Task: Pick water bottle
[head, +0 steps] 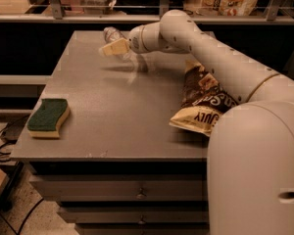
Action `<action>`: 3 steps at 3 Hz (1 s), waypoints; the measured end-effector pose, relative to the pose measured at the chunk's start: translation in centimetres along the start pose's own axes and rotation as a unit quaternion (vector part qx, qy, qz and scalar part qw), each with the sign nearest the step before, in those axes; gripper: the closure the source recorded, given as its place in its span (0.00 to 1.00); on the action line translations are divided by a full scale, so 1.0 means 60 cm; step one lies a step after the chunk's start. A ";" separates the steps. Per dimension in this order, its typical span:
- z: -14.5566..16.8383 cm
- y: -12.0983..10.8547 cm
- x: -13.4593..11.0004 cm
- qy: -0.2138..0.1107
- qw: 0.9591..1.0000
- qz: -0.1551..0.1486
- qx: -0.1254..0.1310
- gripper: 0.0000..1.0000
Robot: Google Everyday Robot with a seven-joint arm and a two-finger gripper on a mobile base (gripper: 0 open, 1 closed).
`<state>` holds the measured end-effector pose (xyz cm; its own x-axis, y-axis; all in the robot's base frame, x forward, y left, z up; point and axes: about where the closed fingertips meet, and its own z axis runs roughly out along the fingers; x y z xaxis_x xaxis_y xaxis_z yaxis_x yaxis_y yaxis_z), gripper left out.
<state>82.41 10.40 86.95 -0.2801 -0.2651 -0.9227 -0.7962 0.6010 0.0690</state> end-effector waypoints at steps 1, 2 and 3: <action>0.011 0.001 0.014 0.008 1.000 0.013 -0.001 0.18; 0.014 0.002 0.021 0.011 1.000 0.023 0.002 0.41; 0.013 0.003 0.019 0.008 1.000 0.029 0.006 0.64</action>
Offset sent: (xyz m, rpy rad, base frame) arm -0.0008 -0.0018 -0.0157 0.0119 0.0646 -0.0486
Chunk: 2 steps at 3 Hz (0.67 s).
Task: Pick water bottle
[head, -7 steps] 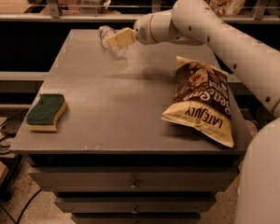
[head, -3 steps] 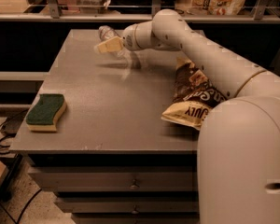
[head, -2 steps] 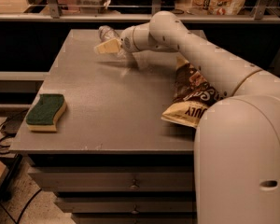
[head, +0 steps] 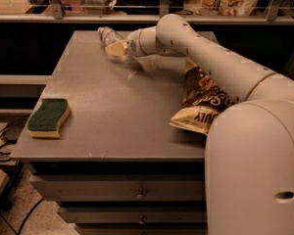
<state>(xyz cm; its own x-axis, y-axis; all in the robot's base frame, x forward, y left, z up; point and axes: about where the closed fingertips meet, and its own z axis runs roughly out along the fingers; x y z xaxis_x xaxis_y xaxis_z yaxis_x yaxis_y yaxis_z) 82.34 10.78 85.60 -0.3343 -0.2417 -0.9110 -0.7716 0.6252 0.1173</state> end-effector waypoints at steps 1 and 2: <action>-0.004 0.000 -0.009 -0.013 1.000 0.014 0.000 0.88; -0.026 0.007 -0.060 -0.036 0.999 -0.003 -0.011 1.00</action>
Offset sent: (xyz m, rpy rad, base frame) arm 0.0069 -0.0124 0.1328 0.1005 -0.1903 0.0606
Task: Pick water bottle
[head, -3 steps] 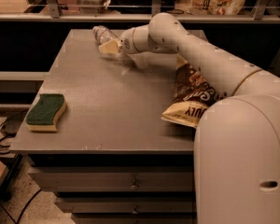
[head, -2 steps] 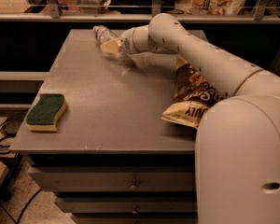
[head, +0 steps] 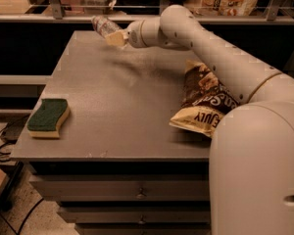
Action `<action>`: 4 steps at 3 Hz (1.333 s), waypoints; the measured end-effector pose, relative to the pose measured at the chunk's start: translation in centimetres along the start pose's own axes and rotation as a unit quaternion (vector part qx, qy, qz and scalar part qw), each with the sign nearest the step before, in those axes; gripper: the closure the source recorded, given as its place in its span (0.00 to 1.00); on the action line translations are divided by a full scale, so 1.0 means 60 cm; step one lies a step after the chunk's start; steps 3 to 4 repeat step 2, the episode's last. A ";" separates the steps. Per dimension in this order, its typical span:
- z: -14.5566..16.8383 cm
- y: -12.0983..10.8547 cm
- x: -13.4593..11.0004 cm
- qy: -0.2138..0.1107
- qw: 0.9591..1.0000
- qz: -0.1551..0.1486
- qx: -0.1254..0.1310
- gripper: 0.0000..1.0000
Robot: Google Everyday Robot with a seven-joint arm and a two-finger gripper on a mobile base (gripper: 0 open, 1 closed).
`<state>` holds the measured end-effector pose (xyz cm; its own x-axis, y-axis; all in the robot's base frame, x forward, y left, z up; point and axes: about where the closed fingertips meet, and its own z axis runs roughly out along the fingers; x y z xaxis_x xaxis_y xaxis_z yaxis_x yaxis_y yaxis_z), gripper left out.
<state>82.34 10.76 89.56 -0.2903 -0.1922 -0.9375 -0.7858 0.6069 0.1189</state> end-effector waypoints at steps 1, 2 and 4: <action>-0.055 0.005 -0.125 -0.039 0.997 -0.071 -0.002 1.00; -0.056 0.004 -0.131 -0.042 0.997 -0.071 -0.001 1.00; -0.056 0.004 -0.131 -0.042 0.997 -0.071 -0.001 1.00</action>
Offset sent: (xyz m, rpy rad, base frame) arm 0.0009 -0.0067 0.0658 -0.0171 -0.1274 0.0355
